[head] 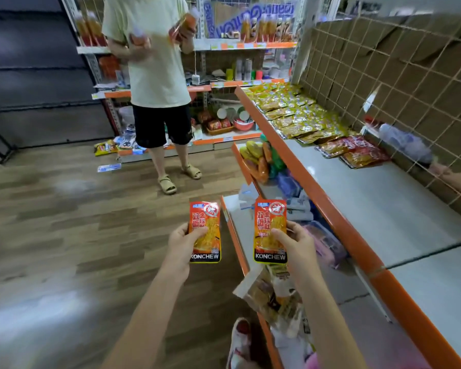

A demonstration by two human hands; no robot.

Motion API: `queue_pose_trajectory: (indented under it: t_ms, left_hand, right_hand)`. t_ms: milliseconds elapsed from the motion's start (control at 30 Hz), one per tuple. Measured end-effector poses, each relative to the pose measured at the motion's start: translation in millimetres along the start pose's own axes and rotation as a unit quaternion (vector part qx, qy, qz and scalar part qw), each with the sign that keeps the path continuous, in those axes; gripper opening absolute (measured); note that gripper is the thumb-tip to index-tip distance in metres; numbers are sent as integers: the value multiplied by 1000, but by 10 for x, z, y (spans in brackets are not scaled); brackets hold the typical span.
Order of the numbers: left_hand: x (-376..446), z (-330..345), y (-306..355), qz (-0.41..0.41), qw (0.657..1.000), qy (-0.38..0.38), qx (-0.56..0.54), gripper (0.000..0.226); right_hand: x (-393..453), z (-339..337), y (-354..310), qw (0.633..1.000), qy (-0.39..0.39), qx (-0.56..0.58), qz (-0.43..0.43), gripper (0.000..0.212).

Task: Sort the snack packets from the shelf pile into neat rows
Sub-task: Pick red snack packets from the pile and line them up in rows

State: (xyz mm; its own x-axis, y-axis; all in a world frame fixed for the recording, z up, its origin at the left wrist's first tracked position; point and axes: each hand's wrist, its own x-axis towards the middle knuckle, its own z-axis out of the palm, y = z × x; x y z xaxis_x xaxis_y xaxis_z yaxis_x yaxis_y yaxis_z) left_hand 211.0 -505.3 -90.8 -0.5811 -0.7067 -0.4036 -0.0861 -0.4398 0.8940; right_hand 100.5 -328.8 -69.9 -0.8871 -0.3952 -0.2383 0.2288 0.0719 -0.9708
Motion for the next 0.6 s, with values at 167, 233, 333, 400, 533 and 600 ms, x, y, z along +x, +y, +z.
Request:
queue_pose_trajectory:
  t_ms: [167, 233, 333, 400, 533, 600]
  left_hand:
    - [668, 420, 159, -5, 999, -36, 20, 19]
    - [956, 683, 261, -2, 997, -58, 44, 18]
    - [1397, 1179, 498, 23, 989, -114, 94, 17]
    - [1646, 1552, 682, 37, 980, -157, 121, 15]
    - [2081, 2288, 956, 57, 956, -226, 177, 14]
    - [2256, 2611, 999, 64, 941, -265, 200, 15]
  right_hand:
    - [649, -21, -129, 998, 37, 47, -4, 22]
    - [977, -103, -204, 996, 64, 64, -16, 20]
    - [1485, -269, -371, 986, 112, 118, -23, 21]
    - [1799, -408, -506, 981, 148, 125, -33, 19]
    - [2274, -721, -765, 962, 216, 152, -75, 18]
    - [2410, -877, -798, 950, 261, 152, -84, 21]
